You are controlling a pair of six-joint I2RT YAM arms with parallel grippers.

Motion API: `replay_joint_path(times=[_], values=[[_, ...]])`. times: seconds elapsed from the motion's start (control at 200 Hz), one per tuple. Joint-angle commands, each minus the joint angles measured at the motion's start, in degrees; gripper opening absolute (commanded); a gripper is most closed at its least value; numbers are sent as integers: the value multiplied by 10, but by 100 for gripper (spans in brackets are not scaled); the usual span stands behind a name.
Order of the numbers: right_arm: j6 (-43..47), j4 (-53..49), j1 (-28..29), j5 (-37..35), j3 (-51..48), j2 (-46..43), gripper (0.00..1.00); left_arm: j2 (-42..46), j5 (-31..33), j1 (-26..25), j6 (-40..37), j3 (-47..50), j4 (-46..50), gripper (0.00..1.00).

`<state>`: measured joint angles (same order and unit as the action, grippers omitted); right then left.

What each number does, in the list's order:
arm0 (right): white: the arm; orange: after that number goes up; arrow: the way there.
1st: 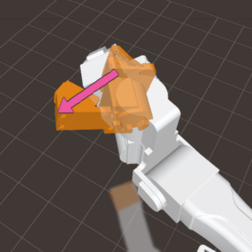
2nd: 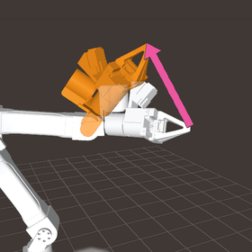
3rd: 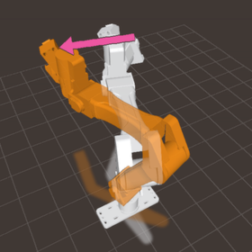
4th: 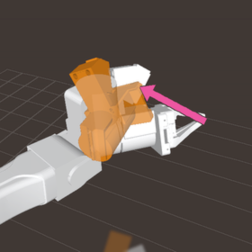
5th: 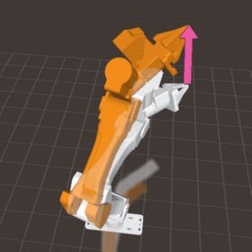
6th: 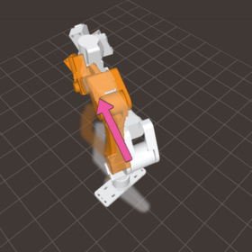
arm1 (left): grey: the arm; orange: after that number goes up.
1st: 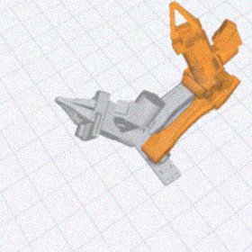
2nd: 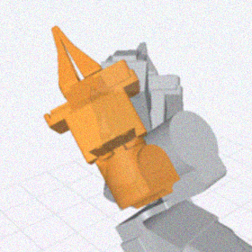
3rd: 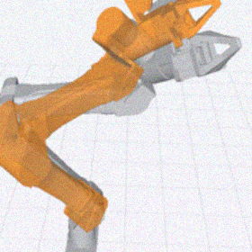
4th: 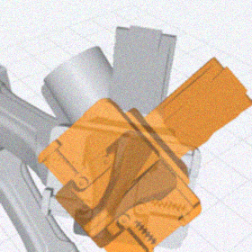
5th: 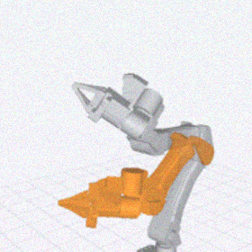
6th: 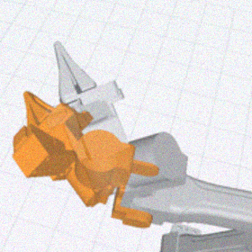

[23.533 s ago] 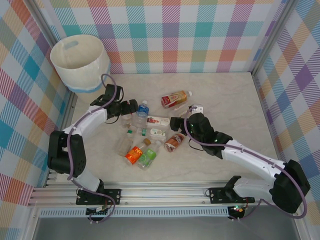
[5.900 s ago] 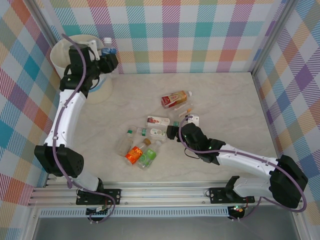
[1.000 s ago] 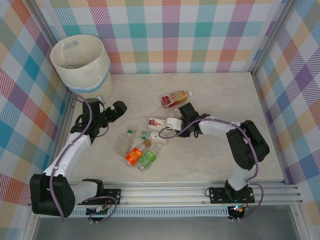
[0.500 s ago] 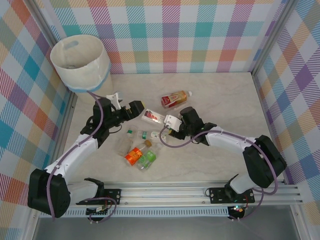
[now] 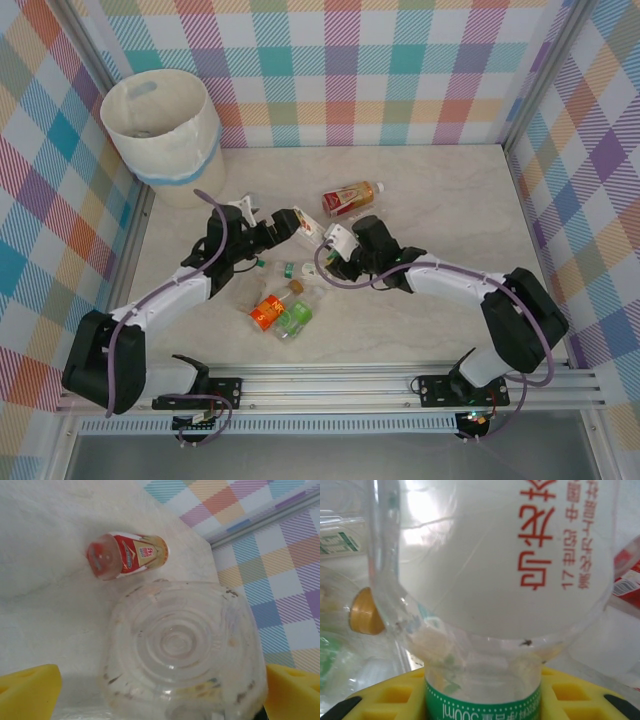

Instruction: Put the plastic bottles in the bin

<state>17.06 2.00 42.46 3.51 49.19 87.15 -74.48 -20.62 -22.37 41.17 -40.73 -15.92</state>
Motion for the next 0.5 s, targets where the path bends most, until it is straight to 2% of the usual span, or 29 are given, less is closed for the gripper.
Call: replay_joint_path(times=[0.0, 0.15, 0.27, 0.38, 0.495], values=[[-44, 40, 17, 11, 28, 20, 9, -24, -53, -10, 6, -25, -39, 100], [-65, 62, 35, -15, 41, 38, 9, -39, -11, -11, 29, -26, -20, 99], [-77, 79, 43, -13, 42, 49, 11, -55, 10, -11, 44, -34, 9, 85], [-87, 81, 44, 4, 41, 55, 18, -73, -23, -11, 54, -40, -14, 76], [-85, 86, 45, 31, 36, 49, 28, -77, -20, -11, 52, -42, -11, 72]])
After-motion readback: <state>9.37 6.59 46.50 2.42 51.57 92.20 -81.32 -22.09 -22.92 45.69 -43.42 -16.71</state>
